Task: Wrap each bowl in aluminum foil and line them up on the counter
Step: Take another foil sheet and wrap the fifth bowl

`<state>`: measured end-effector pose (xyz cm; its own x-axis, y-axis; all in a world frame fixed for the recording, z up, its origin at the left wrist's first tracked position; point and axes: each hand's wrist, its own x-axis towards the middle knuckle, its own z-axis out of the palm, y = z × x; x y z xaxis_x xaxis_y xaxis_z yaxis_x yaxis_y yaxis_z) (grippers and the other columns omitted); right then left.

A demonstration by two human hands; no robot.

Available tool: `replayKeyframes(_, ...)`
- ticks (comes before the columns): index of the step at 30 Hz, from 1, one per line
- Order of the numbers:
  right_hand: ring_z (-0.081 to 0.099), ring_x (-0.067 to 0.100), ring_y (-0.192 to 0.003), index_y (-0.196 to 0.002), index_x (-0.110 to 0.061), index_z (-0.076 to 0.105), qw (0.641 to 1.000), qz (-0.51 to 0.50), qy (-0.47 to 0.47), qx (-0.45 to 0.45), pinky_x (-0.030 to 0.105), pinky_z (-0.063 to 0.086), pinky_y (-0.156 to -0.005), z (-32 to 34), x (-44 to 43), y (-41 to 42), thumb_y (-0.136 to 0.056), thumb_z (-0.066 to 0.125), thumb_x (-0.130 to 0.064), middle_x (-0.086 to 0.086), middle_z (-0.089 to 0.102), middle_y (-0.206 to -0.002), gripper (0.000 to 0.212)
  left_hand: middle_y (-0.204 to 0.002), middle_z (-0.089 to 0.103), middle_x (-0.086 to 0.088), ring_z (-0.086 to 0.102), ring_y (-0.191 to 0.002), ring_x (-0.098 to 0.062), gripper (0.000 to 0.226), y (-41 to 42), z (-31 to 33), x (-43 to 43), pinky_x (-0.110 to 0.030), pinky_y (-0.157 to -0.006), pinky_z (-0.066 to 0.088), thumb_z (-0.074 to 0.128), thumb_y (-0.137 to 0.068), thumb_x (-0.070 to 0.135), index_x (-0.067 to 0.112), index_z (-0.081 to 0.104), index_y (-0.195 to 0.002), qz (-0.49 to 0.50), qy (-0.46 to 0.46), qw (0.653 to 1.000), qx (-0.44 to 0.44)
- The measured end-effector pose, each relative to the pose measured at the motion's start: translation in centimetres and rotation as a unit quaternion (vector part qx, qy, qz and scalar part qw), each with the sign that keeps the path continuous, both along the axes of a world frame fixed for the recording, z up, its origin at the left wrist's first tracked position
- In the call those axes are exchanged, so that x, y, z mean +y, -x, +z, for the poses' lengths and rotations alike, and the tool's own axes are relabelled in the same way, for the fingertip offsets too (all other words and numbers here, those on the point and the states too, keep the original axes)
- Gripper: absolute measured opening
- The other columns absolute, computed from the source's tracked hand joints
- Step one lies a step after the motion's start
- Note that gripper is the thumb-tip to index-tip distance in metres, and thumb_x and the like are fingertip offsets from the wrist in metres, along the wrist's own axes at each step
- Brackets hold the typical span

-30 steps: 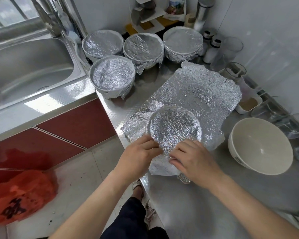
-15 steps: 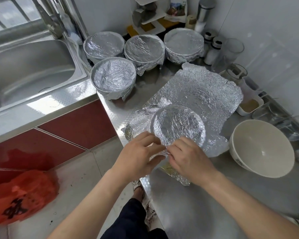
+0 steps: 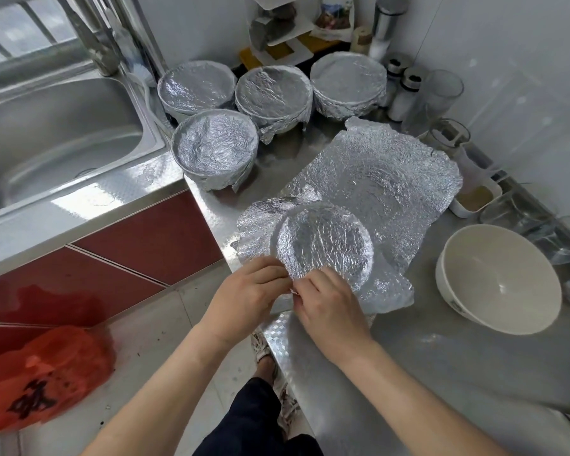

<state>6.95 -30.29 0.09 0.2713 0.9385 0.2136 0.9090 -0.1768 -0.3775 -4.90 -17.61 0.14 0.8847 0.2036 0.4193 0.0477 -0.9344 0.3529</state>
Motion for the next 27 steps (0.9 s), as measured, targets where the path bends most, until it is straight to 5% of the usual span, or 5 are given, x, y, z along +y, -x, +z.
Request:
replayKeyframes(6, 0.057, 0.015, -0.106, -0.113, -0.013, 0.066, 0.997, 0.003, 0.006, 0.082, 0.033, 0.046, -0.092, 1.1, -2.2, -2.4, -0.094, 0.049, -0.033, -0.002, 0.064, -0.113, 0.033, -0.111, 0.069, 0.001, 0.059, -0.114, -0.019, 0.022, 0.2, 0.3, -0.4, -0.034, -0.099, 0.047, 0.065, -0.086, 0.023, 0.013, 0.074, -0.104, 0.045, 0.062, 0.996, 0.049)
replayKeyframes(11, 0.06, 0.016, -0.111, -0.106, -0.012, 0.072, 0.997, 0.048, 0.006, 0.068, 0.037, 0.048, -0.095, 0.3, -3.8, -4.8, -0.094, 0.053, -0.031, -0.001, 0.068, -0.114, 0.029, -0.125, 0.066, 0.001, 0.055, -0.124, -0.019, 0.04, -1.3, -0.2, -1.7, -0.037, -0.107, 0.04, 0.053, -0.093, 0.048, 0.02, 0.072, -0.114, 0.001, 0.058, 0.994, 0.092)
replayKeyframes(15, 0.058, 0.02, -0.101, -0.097, -0.014, 0.072, 0.996, 0.077, 0.002, 0.033, 0.034, 0.05, -0.085, 0.0, -3.9, -5.2, -0.09, 0.061, -0.031, 0.0, 0.063, -0.107, 0.022, -0.113, 0.071, 0.003, 0.06, -0.11, -0.019, 0.03, -1.6, -1.1, -1.7, -0.032, -0.098, 0.043, 0.056, -0.094, 0.042, 0.02, 0.076, -0.102, -0.013, 0.034, 0.998, 0.05)
replayKeyframes(22, 0.049, 0.021, -0.075, -0.078, -0.012, 0.064, 0.994, 0.096, -0.005, -0.06, 0.031, 0.041, -0.067, 0.0, -3.1, -4.8, -0.08, 0.073, -0.008, 0.002, 0.055, -0.08, 0.01, -0.085, 0.066, 0.002, 0.059, -0.078, -0.019, 0.019, -1.8, -0.8, -2.3, -0.032, -0.06, 0.05, 0.062, -0.094, 0.027, 0.015, 0.076, -0.087, -0.015, -0.001, 1.0, 0.007)
replayKeyframes(27, 0.045, 0.023, -0.072, -0.074, -0.011, 0.06, 0.99, 0.113, -0.006, -0.088, 0.029, 0.034, -0.068, -0.5, -2.8, -5.0, -0.07, 0.071, 0.004, 0.004, 0.052, -0.077, 0.019, -0.079, 0.065, -0.001, 0.059, -0.071, -0.021, 0.019, -2.2, -1.3, -2.4, -0.032, -0.061, 0.05, 0.061, -0.095, 0.015, 0.01, 0.074, -0.082, -0.047, -0.03, 0.998, 0.011)
